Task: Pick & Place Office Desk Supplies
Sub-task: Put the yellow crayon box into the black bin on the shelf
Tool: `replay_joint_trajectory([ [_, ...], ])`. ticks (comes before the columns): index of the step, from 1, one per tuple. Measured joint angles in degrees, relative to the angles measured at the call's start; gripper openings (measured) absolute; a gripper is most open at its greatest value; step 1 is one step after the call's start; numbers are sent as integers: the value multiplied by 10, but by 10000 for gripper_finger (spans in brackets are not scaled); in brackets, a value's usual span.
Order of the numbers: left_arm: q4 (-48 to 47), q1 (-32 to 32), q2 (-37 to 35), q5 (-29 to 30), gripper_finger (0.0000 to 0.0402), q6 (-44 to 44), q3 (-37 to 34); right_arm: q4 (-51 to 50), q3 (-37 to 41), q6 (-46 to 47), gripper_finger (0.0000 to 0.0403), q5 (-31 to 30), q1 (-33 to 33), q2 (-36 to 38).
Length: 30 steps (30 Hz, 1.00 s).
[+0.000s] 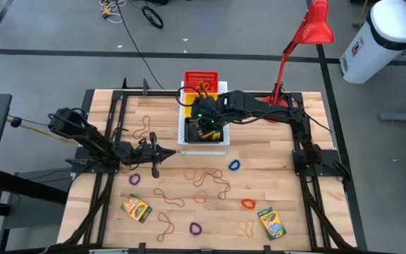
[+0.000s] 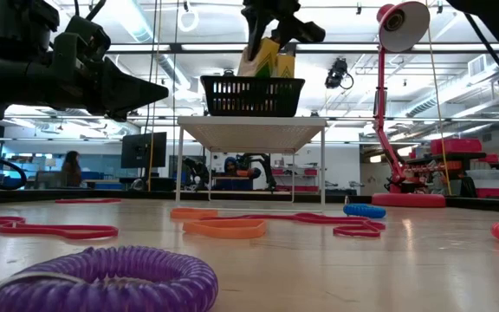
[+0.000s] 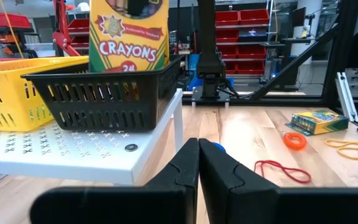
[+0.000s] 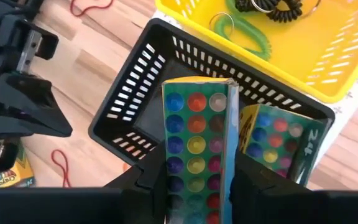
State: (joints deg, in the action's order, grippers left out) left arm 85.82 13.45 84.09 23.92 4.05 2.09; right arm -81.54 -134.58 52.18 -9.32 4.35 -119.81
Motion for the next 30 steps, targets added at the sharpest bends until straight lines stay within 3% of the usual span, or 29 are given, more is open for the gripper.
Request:
replay_joint_trajectory([
  [30,1,0,0,0,19,0,0,11,0,-20,121,-10,4,-21],
])
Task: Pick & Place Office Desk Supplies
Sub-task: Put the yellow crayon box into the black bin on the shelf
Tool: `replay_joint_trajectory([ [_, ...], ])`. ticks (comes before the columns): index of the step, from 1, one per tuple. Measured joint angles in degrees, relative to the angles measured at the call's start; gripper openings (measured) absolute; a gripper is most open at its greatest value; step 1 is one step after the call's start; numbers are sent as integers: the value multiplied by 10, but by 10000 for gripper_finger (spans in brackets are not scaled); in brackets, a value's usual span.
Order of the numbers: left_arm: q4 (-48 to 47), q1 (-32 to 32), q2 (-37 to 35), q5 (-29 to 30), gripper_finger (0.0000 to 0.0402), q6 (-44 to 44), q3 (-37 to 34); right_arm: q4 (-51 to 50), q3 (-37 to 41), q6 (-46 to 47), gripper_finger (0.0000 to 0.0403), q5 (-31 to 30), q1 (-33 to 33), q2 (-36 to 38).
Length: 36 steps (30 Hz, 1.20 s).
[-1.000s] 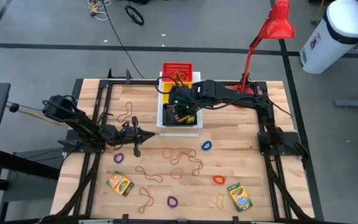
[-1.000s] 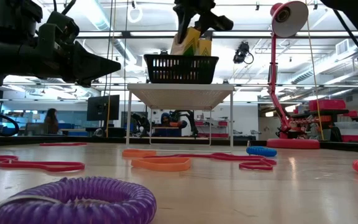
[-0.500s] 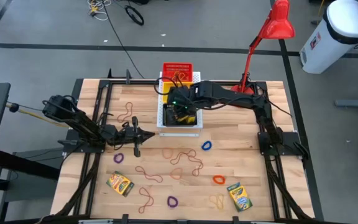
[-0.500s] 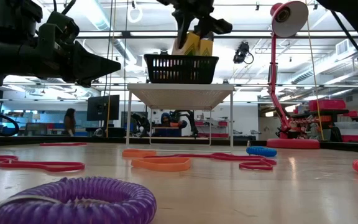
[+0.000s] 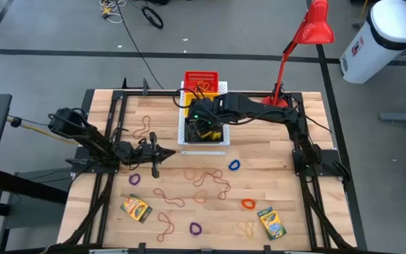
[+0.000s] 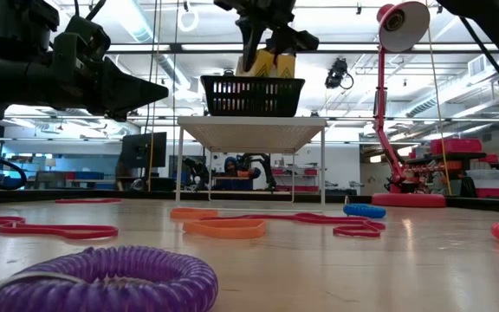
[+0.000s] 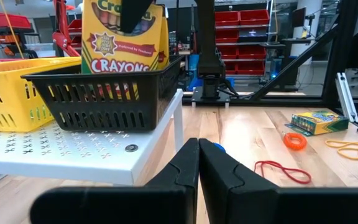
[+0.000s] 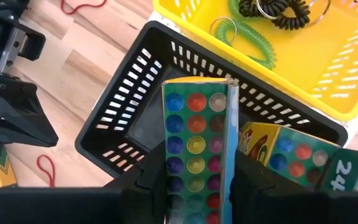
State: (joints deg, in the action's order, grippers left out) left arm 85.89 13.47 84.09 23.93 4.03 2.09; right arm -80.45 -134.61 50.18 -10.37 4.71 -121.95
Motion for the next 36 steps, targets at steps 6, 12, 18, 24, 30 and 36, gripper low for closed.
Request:
replay_joint_trajectory([
  [6,0,0,0,0,19,0,0,2,0,-1,147,0,0,0],
  [12,0,0,0,0,19,0,0,2,0,-1,183,1,0,0],
  [18,0,0,0,0,19,0,0,5,0,-8,187,1,0,0],
  [24,0,0,0,0,19,0,0,32,0,-22,188,1,0,0],
  [30,0,0,0,0,19,0,0,40,0,-31,188,1,1,0],
  [36,0,0,0,0,19,0,0,44,0,-50,188,0,10,3],
])
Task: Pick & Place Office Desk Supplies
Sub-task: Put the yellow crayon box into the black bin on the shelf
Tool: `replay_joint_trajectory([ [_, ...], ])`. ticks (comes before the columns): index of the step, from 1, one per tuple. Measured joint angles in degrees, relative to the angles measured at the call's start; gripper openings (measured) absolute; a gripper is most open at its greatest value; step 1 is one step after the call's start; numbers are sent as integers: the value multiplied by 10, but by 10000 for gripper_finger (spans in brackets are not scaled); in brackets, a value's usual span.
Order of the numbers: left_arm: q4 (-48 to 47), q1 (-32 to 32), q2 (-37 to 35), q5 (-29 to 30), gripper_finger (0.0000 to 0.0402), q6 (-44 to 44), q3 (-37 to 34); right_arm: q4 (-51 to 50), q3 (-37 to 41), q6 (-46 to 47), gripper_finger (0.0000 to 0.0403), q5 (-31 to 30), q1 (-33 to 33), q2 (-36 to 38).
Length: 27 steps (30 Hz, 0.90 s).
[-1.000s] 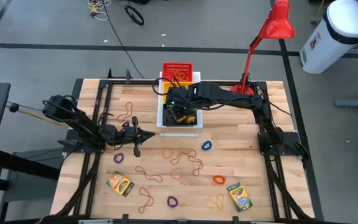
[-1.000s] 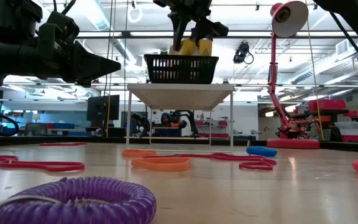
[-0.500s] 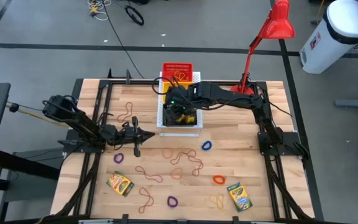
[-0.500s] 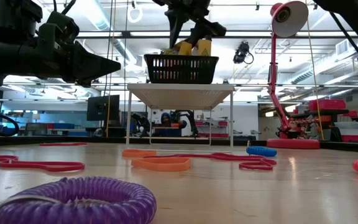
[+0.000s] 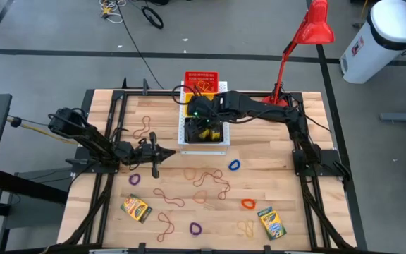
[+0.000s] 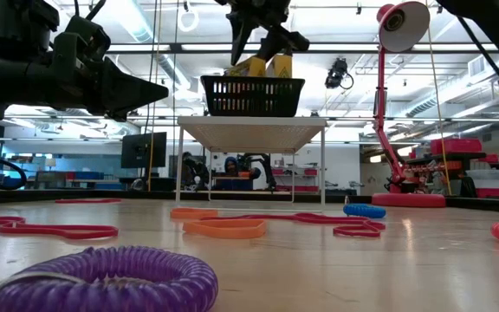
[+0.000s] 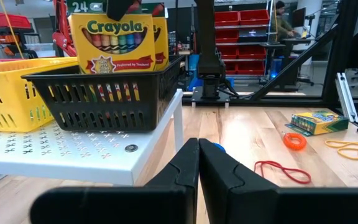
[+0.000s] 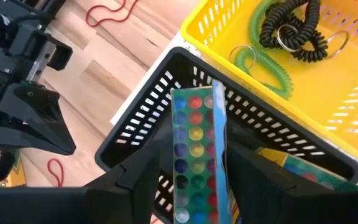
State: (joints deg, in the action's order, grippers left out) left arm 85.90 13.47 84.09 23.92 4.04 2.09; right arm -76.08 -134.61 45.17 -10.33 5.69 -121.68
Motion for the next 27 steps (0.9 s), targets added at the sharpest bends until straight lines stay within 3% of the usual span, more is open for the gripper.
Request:
replay_joint_trajectory([
  [12,-1,0,0,0,19,0,0,-6,0,-20,185,-7,13,28],
  [27,-4,0,0,0,19,0,0,-22,0,-21,107,9,9,23],
])
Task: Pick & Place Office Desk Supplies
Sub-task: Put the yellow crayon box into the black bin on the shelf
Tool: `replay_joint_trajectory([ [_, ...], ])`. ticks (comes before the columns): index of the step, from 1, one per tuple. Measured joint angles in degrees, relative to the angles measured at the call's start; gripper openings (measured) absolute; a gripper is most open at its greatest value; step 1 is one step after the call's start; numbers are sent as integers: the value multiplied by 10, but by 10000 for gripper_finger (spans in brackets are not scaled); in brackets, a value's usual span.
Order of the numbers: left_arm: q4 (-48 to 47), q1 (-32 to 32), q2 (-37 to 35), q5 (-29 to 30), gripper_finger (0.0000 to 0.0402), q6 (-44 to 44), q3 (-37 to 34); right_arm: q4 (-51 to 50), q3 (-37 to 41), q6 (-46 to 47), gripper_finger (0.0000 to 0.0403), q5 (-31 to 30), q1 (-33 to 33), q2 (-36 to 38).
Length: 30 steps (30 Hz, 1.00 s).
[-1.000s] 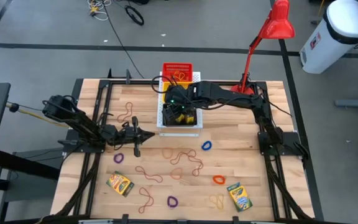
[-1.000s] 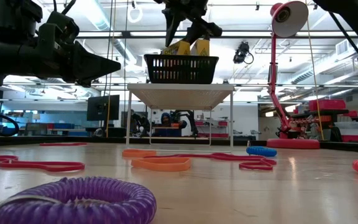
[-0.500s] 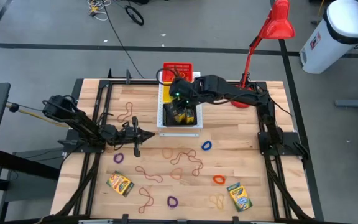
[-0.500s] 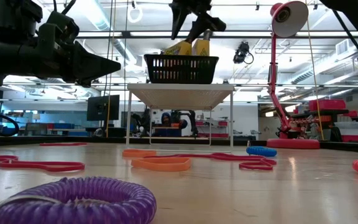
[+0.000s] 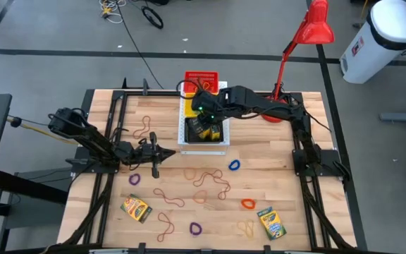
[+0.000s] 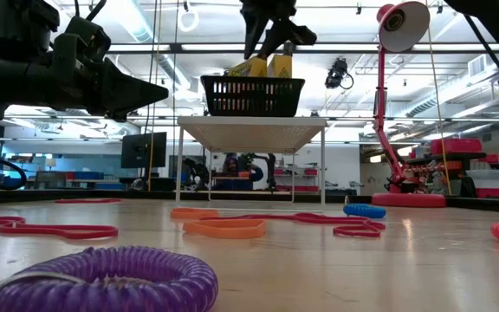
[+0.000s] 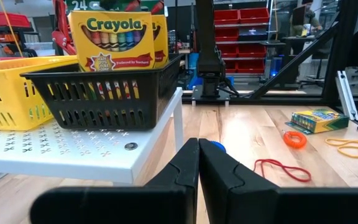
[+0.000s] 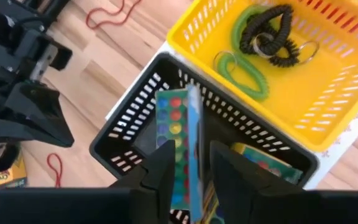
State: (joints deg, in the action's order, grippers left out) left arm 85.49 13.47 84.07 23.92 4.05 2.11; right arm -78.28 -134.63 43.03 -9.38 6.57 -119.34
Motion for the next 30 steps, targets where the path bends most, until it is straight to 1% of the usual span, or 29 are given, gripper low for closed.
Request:
replay_joint_trajectory([
  [6,0,0,0,0,19,0,0,-7,0,0,105,5,0,-7],
  [9,0,0,0,0,19,0,0,-4,0,0,101,-8,0,-7],
  [11,0,0,0,0,19,0,0,-4,0,0,89,-16,0,-7],
  [17,0,0,0,0,19,0,0,-4,0,1,30,-9,-1,-7],
  [20,0,0,0,0,19,0,0,-2,0,18,9,-13,-3,-7],
  [30,0,0,0,0,19,0,0,-13,0,119,9,-13,-4,0],
])
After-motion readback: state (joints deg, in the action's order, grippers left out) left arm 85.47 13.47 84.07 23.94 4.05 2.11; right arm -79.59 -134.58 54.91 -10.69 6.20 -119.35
